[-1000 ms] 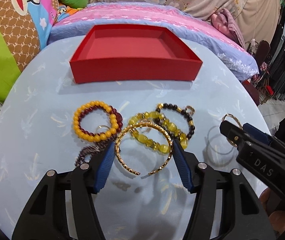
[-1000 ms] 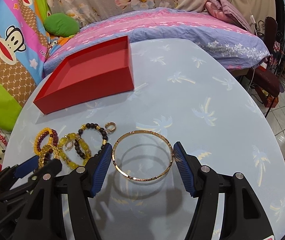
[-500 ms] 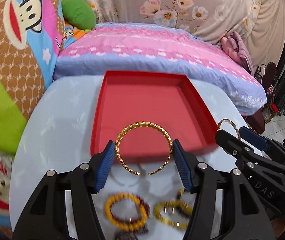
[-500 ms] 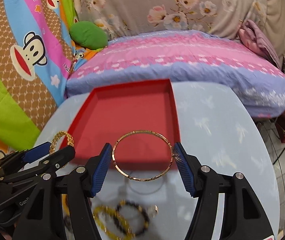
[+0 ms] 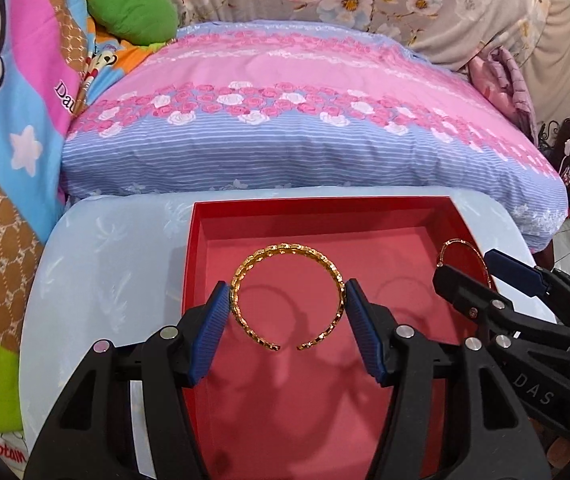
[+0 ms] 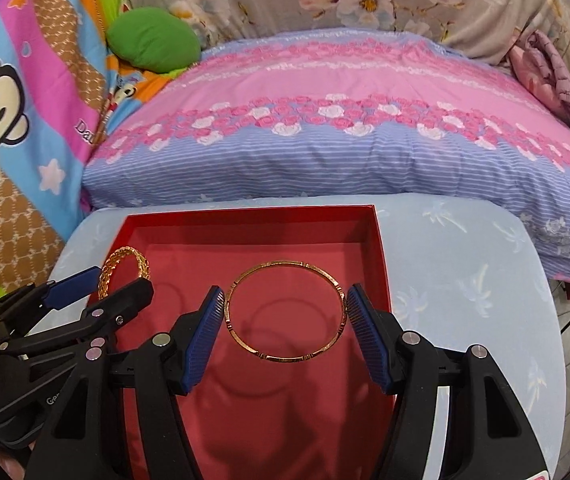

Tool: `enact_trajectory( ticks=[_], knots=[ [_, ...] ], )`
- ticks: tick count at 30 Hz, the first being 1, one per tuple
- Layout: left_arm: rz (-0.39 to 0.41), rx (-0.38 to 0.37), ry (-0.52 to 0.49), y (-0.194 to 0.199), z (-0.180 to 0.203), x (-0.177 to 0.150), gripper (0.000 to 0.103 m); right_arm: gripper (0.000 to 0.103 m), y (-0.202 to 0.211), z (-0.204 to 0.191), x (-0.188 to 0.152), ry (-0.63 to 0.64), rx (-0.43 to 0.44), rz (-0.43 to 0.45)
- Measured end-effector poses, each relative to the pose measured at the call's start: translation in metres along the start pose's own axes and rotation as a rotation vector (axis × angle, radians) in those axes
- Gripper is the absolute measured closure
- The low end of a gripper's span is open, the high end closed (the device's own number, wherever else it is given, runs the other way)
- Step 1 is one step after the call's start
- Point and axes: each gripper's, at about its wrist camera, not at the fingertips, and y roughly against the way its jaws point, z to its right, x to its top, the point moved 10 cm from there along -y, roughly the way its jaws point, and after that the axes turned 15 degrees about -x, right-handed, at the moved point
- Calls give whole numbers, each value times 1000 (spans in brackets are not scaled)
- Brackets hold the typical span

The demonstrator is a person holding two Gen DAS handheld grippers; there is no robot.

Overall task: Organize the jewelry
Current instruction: 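Carry both gold bangles into the red tray and open both tools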

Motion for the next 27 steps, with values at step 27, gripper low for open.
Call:
enact_trajectory(
  ticks=[27],
  knots=[
    [-97,56,47,-42,-21,3,42,40,-45,0,5,13,-63,-82]
  ],
)
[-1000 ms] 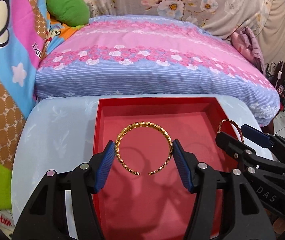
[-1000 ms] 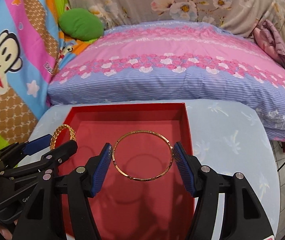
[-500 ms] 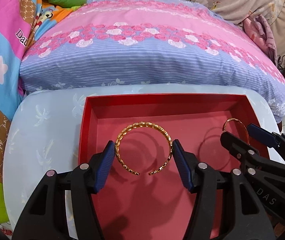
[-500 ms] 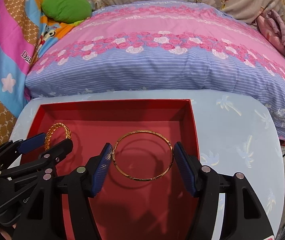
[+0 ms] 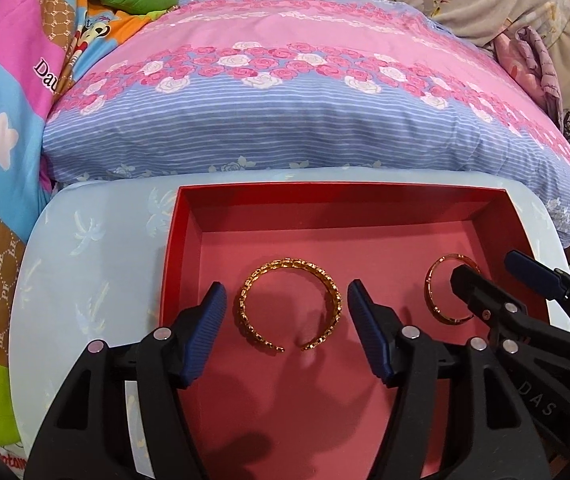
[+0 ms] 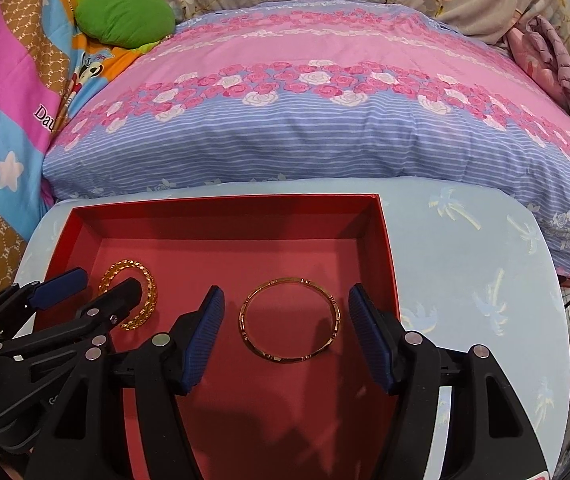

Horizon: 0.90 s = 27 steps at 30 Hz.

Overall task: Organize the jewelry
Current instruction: 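Carry both gold bangles into the red tray and open both tools, then withdraw both tools from the tray back toward the remaining bracelets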

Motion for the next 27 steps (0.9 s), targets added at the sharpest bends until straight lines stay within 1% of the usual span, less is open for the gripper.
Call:
enact_trajectory(
  ticks=[1,3,6,8,12,16,18,21,27],
  knots=[
    [4,0,5,2,0,0,39,39,4,1,1,-2,1,12],
    [16,-5,14,10,1,0,37,32,14,4,2,-3,-9,40],
    [44,-9,1,28,8,0,36,31,38,8,3,6,-6,87],
    [72,-3,-22,46,15,-1,34,30,57,11,1,12,-7,117],
    [122,-16,-39,82,26,-13,30,29,94,22,-17,14,-8,163],
    [147,-6,-57,114,34,-40,28,29,125,34,-46,13,-14,189],
    [152,1,-65,125,35,-57,26,29,136,40,-63,5,-13,189],
    [151,13,-69,138,36,-85,26,29,150,48,-93,-2,-11,176],
    [125,17,-13,152,28,-150,26,29,165,54,-158,10,-23,141]
  ],
)
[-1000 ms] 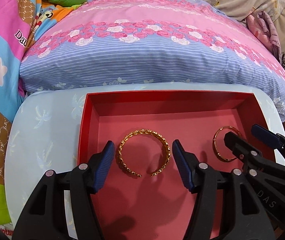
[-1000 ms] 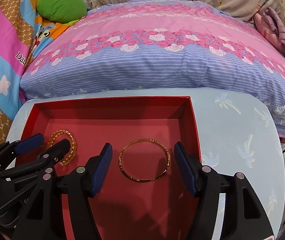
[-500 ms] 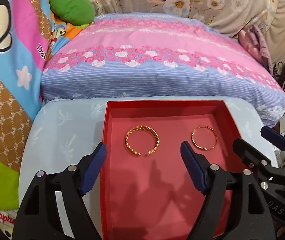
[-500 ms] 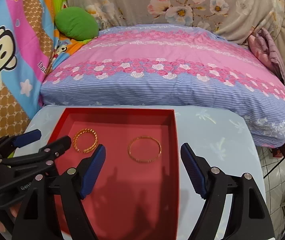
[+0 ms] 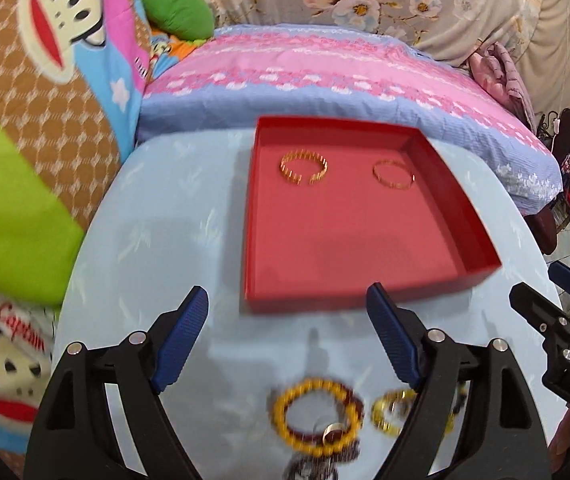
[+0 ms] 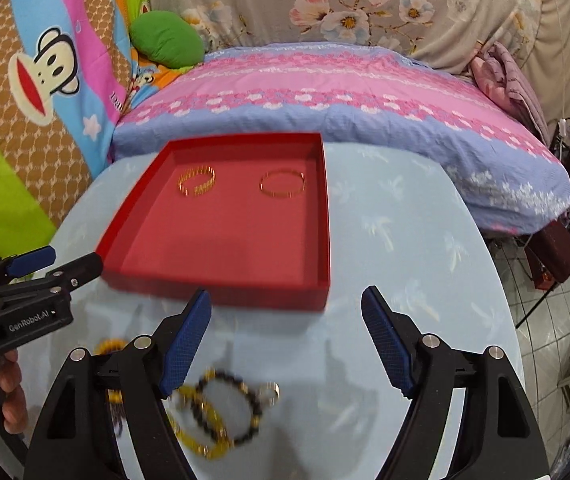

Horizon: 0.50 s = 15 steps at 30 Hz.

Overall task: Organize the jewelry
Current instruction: 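Withdraw both tools from the tray back toward the remaining bracelets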

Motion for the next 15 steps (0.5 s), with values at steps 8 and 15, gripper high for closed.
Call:
enact_trajectory(
  ticks=[8,15],
  knots=[
    [-23,-26,39,23,-1,-73,26,29,11,-6,-68,-1,18,-70],
    [-63,-51,-14,21,14,-115,29,29,13,-5,-102,-11,20,-113]
  ],
)
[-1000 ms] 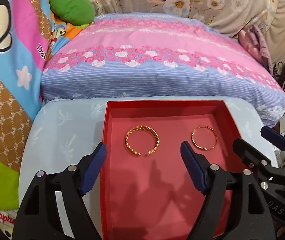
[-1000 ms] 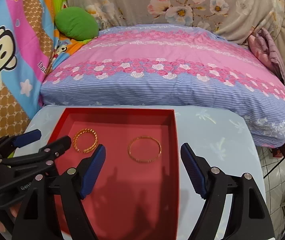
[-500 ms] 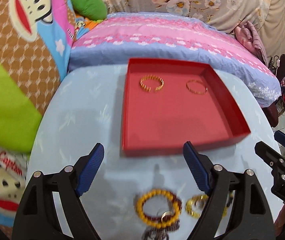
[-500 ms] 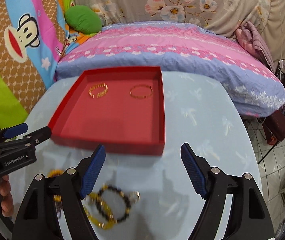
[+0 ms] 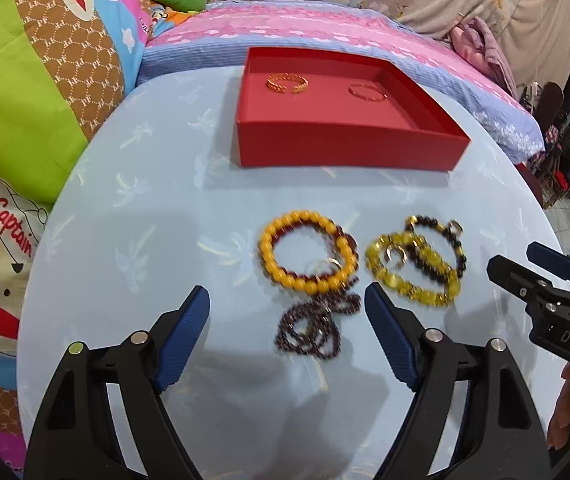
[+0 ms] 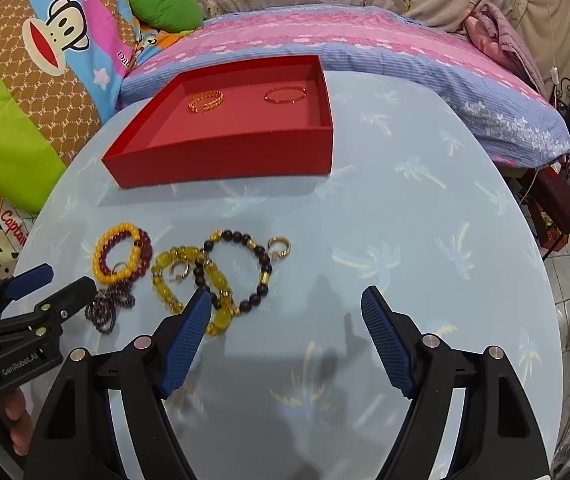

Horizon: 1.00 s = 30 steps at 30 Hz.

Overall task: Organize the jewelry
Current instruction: 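Withdraw both tools from the tray back toward the remaining bracelets, then grasp the dark purple beaded bracelet with the left tool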

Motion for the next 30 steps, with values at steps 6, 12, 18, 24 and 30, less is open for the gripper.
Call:
enact_trajectory(
  ticks=[6,12,18,24,30],
  knots=[
    [-46,-15,-10,-14,7,-19,42,29,1,1,-12,-7,5,-9],
    [-53,-43,19,-17,7,-25,63,29,2,-4,-16,1,14,-14],
    [-56,-94,38,-13,12,-28,91,29,2,-11,-18,7,28,-21],
    [-27,-102,47,1,16,-24,100,32,1,-16,-20,11,40,-25],
    [12,-113,45,16,20,-10,100,41,-1,-24,-20,9,74,-41]
  ],
)
